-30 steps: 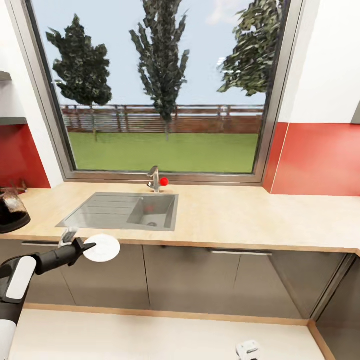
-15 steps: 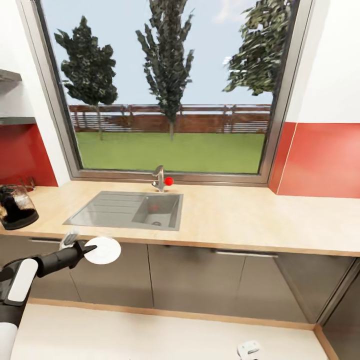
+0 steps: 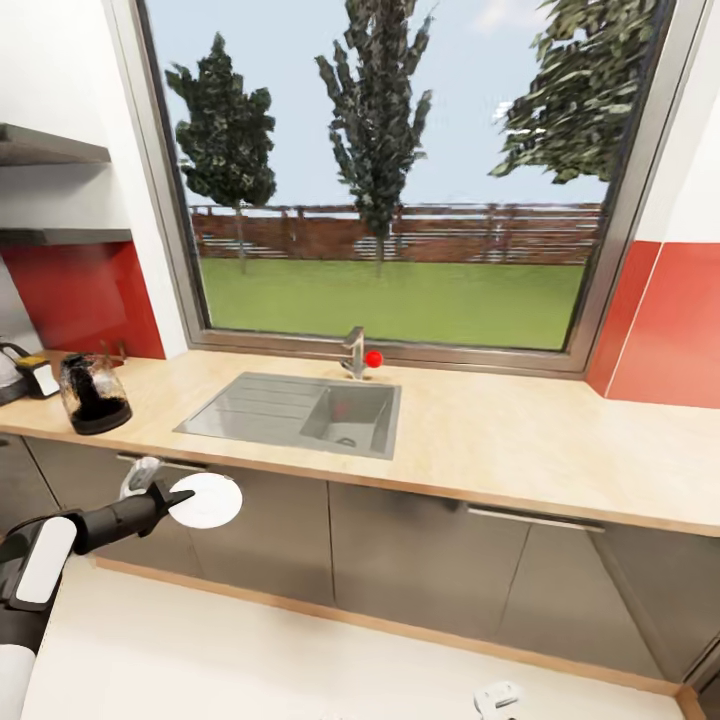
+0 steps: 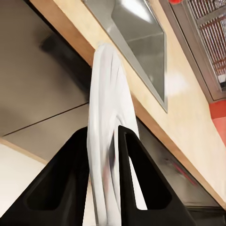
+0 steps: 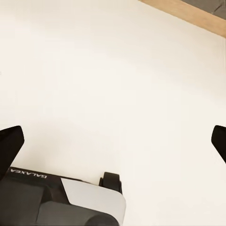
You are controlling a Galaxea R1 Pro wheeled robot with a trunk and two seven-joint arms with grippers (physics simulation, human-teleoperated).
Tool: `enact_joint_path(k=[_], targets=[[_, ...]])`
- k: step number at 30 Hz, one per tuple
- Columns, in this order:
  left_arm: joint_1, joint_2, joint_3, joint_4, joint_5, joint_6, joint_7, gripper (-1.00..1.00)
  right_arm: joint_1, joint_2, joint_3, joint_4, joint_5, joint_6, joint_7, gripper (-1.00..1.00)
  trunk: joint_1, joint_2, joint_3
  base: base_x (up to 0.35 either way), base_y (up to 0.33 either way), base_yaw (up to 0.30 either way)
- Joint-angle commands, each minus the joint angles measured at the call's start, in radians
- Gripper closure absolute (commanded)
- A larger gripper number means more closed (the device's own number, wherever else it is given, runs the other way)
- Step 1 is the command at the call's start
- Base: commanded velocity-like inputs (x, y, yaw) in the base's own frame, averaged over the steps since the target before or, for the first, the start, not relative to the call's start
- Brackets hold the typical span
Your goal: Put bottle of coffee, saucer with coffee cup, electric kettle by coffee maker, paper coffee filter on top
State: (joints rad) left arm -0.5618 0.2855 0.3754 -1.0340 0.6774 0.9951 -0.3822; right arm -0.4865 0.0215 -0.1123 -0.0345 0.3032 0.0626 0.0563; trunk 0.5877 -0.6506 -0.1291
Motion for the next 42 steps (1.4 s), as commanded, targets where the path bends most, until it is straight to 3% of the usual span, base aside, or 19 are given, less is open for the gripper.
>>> enact_joint_path(k=[1,10,42], targets=[[-0.001,0.000,0.001,-0.001,-0.007,0.005,-0.007,1.00,0.000,0.000,-0.008,-0.003,0.010,0.006,0.004,-1.00,0.000,-0.001,-0.003,0.000,0.000,0.246],[-0.001,0.001,-0.002,-0.001,-0.005,0.008,-0.007,1.00,0.000,0.000,-0.008,-0.002,0.010,0.006,0.004,-1.00,-0.007,0.013,-0.004,0.000,0.000,0.246],[-0.001,0.004,0.000,0.000,-0.007,0.010,-0.007,1.00,0.000,0.000,-0.008,-0.001,0.011,0.006,0.002,-1.00,-0.130,0.237,0.095,0.000,0.000,0.276]])
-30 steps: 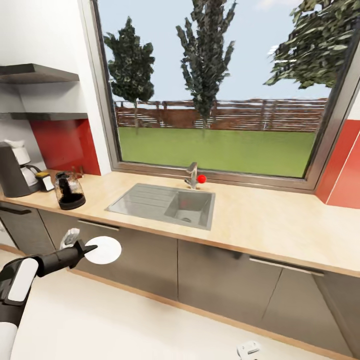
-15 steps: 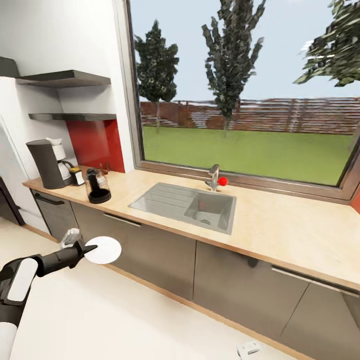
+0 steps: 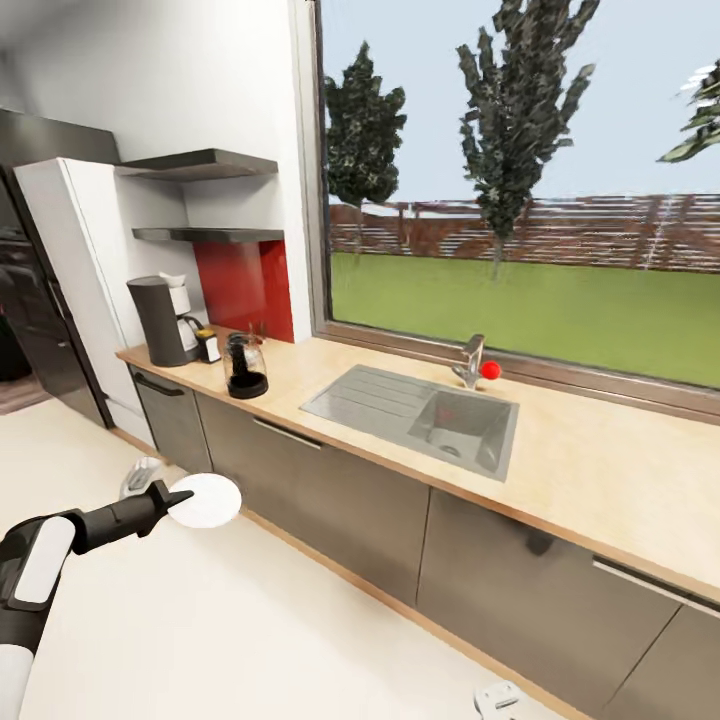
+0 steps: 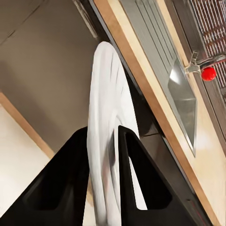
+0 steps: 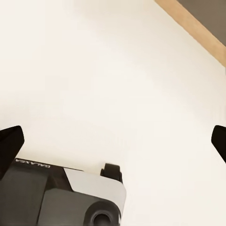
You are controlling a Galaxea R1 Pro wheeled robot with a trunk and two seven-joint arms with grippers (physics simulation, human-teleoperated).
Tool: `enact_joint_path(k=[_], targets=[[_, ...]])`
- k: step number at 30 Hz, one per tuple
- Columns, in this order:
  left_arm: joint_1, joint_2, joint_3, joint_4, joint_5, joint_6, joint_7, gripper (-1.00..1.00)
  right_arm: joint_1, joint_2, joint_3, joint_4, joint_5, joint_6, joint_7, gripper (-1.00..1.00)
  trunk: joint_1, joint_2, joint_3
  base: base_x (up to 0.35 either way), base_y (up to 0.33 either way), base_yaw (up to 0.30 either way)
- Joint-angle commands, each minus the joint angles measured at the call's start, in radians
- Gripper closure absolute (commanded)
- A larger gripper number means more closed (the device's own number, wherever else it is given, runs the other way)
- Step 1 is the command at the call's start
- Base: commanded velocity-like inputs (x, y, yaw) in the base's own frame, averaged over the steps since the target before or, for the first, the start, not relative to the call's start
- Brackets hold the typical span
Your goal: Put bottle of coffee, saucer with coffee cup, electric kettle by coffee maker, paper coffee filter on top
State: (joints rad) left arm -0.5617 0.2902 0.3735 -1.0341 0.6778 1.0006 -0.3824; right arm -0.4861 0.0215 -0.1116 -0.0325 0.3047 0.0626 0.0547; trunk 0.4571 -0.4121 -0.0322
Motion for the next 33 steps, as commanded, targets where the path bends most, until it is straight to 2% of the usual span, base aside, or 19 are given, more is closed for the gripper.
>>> enact_joint_path(k=[1,18,28,33], targets=[[-0.001,0.000,0.002,0.000,-0.008,0.004,-0.007,1.00,0.000,0.000,-0.008,-0.003,0.010,0.006,0.004,-1.00,-0.003,0.005,0.001,0.000,0.000,0.278],[0.000,-0.002,0.007,0.000,-0.005,0.003,-0.007,1.00,0.000,0.001,-0.008,-0.003,0.010,0.006,0.004,-1.00,-0.007,0.012,0.004,0.003,0.000,0.278],[0.000,-0.002,0.008,0.000,-0.003,0.001,-0.007,1.00,0.000,-0.002,-0.009,-0.004,0.010,0.006,0.002,-1.00,-0.007,0.012,0.004,0.288,0.000,0.247],[0.000,-0.002,0.007,0.000,-0.007,0.000,-0.007,1.00,0.000,-0.033,-0.008,-0.004,0.010,0.005,0.002,-1.00,-0.007,0.012,0.004,0.330,0.000,0.025]])
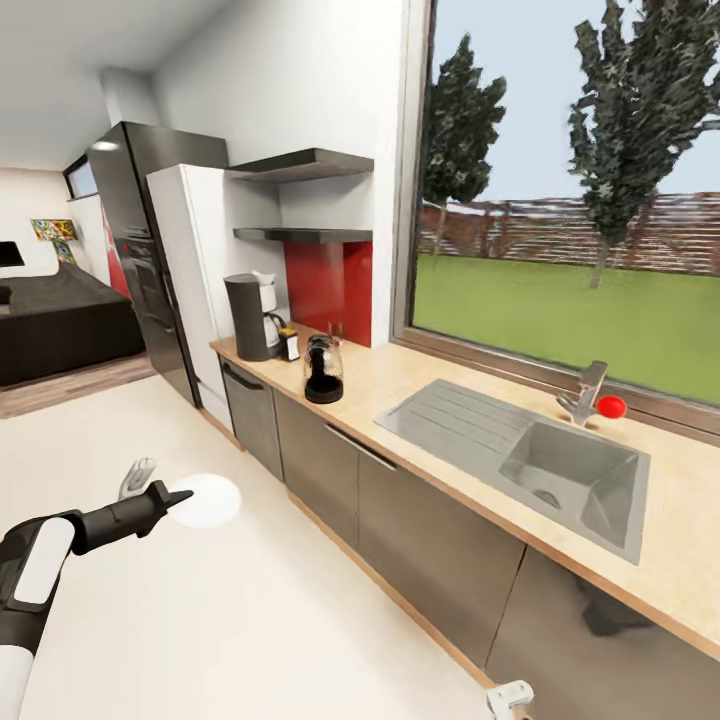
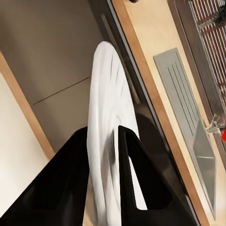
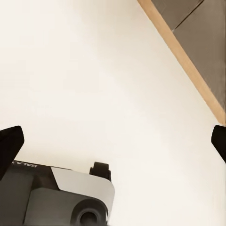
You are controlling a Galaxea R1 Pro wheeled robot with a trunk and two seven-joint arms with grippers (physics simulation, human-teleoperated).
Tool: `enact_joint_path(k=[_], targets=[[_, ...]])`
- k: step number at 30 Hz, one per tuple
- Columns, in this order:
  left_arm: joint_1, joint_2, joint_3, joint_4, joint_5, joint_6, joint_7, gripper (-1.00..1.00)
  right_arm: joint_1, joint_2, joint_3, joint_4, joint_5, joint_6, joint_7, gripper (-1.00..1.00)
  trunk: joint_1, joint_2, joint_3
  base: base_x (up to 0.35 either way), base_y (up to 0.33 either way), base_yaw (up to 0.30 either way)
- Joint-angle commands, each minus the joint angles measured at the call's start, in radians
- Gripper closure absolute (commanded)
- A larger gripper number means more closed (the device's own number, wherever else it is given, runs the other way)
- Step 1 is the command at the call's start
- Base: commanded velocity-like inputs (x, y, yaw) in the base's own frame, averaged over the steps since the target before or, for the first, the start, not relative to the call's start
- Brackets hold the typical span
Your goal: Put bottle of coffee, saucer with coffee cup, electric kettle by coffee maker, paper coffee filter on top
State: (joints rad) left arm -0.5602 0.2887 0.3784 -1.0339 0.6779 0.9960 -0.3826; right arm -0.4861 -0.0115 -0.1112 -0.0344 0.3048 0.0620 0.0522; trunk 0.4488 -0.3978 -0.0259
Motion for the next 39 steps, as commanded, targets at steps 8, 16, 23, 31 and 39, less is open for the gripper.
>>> enact_joint_path(k=[8,16,23,31,39], targets=[[-0.001,-0.002,0.002,0.007,-0.008,0.003,-0.007,1.00,0.000,-0.007,-0.005,-0.002,0.023,0.007,0.008,-1.00,0.001,-0.002,-0.002,0.330,0.010,0.001],[-0.001,-0.001,0.003,0.007,-0.007,0.004,-0.007,1.00,0.000,0.000,-0.007,-0.001,0.049,0.007,0.008,-1.00,0.001,-0.002,-0.002,0.325,0.130,0.000],[-0.001,0.000,0.002,0.000,0.000,0.006,-0.007,1.00,0.000,0.002,-0.007,-0.001,0.048,0.007,0.008,-1.00,0.001,-0.002,-0.002,0.294,0.219,0.000],[-0.001,0.000,0.002,0.000,0.001,0.006,-0.007,1.00,0.000,0.003,-0.007,-0.001,0.047,0.008,0.009,-1.00,0.001,-0.002,-0.002,0.288,0.216,0.000],[-0.001,0.000,0.003,0.000,0.002,0.006,-0.007,1.00,0.000,0.004,-0.007,-0.001,0.046,0.008,0.009,-1.00,0.001,-0.002,-0.002,0.255,0.243,0.000]])
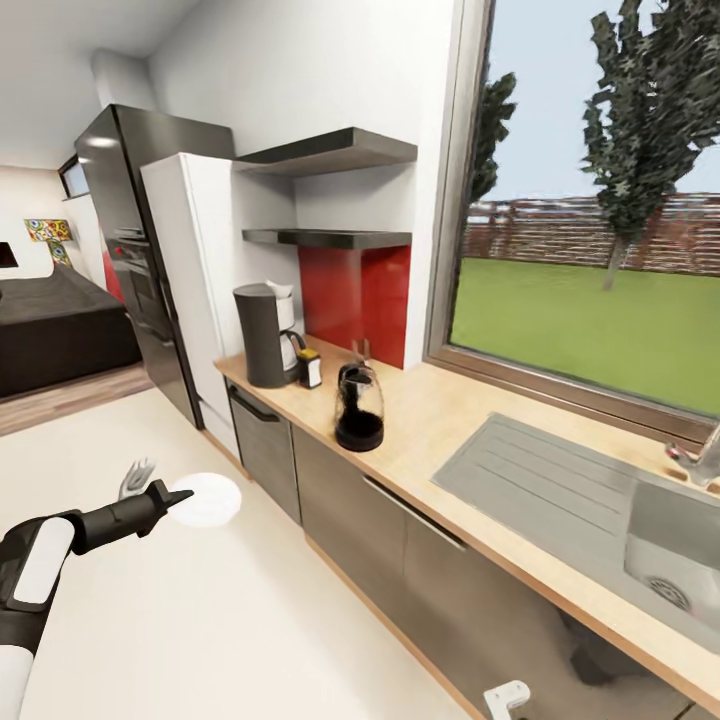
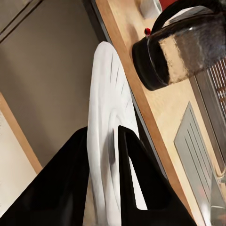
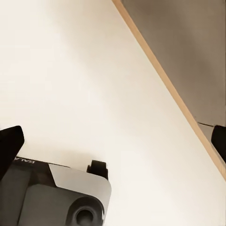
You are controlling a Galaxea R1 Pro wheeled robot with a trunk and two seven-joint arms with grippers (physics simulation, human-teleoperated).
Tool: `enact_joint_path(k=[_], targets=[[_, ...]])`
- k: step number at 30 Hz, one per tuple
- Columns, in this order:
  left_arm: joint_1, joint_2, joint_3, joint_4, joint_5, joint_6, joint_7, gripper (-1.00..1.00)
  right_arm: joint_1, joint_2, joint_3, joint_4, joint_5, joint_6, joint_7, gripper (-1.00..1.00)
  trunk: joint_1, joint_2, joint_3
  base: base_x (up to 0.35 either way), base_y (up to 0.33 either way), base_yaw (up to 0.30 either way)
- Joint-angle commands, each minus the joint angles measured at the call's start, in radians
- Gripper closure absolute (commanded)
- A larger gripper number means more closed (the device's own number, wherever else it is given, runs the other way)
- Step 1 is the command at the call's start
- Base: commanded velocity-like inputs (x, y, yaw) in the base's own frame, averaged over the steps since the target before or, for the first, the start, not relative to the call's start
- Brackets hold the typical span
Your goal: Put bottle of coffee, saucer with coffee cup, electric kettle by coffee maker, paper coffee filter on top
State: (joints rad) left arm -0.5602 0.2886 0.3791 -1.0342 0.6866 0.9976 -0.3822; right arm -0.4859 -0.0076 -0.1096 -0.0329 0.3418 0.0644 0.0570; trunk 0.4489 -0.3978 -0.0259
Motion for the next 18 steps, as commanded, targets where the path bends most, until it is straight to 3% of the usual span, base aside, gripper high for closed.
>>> enact_joint_path(k=[1,18], targets=[[-0.001,0.000,0.002,0.000,-0.007,0.004,-0.007,1.00,0.000,0.000,-0.008,-0.002,0.009,0.005,0.004,-1.00,0.001,-0.002,-0.002,0.247,0.249,0.000],[-0.001,0.000,0.003,0.000,-0.007,0.004,-0.007,1.00,0.000,-0.002,-0.008,-0.002,0.011,0.005,0.003,-1.00,0.001,-0.002,-0.002,0.280,0.212,0.000]])
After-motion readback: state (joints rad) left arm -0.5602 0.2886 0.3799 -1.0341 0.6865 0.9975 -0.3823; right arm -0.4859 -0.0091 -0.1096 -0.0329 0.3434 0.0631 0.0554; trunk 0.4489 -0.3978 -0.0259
